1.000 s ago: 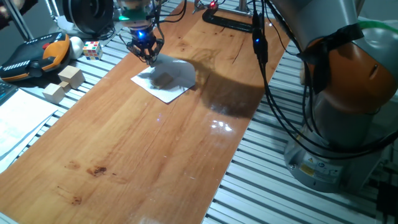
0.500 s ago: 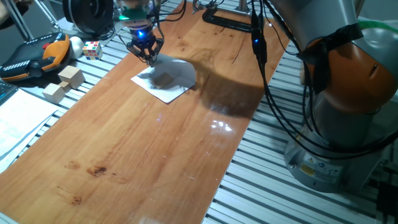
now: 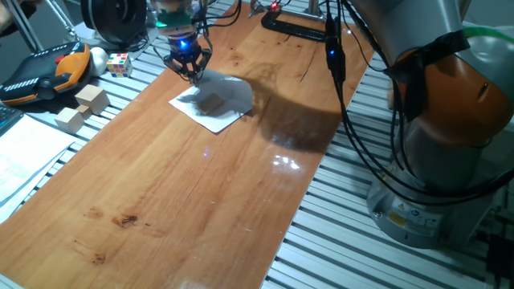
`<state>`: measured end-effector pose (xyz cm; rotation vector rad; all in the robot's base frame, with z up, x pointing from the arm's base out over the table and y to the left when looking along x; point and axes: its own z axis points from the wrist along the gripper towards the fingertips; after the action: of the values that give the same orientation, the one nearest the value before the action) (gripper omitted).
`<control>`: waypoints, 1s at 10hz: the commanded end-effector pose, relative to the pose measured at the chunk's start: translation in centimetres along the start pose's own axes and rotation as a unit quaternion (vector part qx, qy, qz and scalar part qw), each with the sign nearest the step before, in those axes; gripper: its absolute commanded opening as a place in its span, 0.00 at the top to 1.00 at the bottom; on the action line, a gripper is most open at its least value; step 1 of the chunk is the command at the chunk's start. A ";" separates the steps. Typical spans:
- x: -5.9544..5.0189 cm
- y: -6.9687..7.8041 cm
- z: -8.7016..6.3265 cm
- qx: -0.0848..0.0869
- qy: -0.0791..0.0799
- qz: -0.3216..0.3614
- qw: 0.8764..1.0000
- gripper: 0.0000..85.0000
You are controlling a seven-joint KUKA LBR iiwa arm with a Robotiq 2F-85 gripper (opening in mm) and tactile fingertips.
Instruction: Unfold a piece of paper
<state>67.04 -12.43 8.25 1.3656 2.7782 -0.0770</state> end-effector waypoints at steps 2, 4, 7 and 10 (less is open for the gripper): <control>-1.4 -0.9 -0.7 -0.004 -0.001 -0.004 1.000 0.98; -2.2 -1.8 -1.3 -0.003 -0.001 -0.006 1.000 0.98; -3.4 -3.3 -1.3 -0.011 0.014 -0.006 1.000 0.98; -3.9 -4.0 -0.9 -0.007 0.019 -0.016 1.000 0.98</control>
<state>66.26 -17.85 9.51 1.3296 2.8308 -0.0284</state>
